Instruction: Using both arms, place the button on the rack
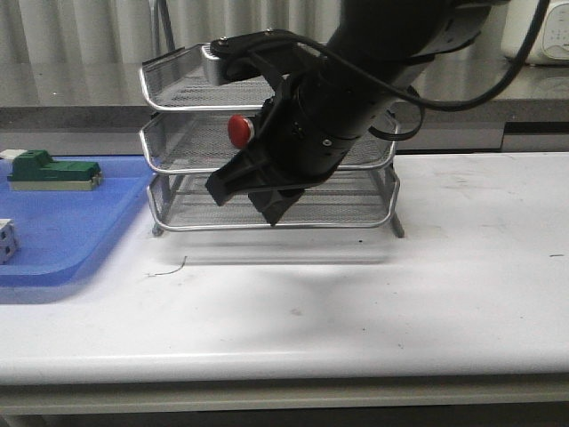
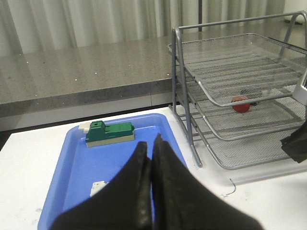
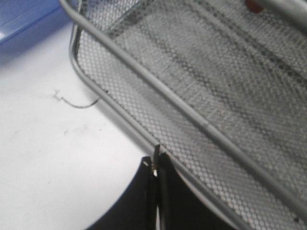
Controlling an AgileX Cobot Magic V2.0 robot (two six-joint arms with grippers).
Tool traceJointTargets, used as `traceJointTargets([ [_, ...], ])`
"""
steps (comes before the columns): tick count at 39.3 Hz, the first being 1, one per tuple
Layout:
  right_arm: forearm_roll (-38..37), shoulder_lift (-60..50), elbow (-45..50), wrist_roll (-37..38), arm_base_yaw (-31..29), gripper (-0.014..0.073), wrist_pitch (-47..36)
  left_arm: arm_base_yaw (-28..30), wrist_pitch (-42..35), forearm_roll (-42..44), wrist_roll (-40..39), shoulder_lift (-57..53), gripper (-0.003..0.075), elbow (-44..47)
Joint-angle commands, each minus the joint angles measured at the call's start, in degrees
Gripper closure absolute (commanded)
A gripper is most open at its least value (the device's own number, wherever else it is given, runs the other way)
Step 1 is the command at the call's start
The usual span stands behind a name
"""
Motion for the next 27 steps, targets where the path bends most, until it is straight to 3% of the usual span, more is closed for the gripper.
traceJointTargets([
  [1, 1.85, -6.57, -1.86, -0.2, 0.62, 0.0703, 2.26, 0.05, -4.67, -0.99, -0.49, 0.53, 0.0739, -1.55],
  [8, 6.08, -15.24, -1.86, -0.2, -1.9, 0.0703, 11.5, 0.05, -4.67, -0.99, -0.49, 0.53, 0.0739, -1.55],
  [12, 5.97, -20.66, -1.43, -0.2, -6.26, 0.0703, 15.94, 0.05, -4.67, -0.99, -0.49, 0.53, 0.0739, -1.55],
  [27, 5.77, -44.75, 15.91, -0.2, -26.25, 0.0703, 14.54, 0.05, -4.67, -0.99, -0.49, 0.53, 0.0739, -1.55],
])
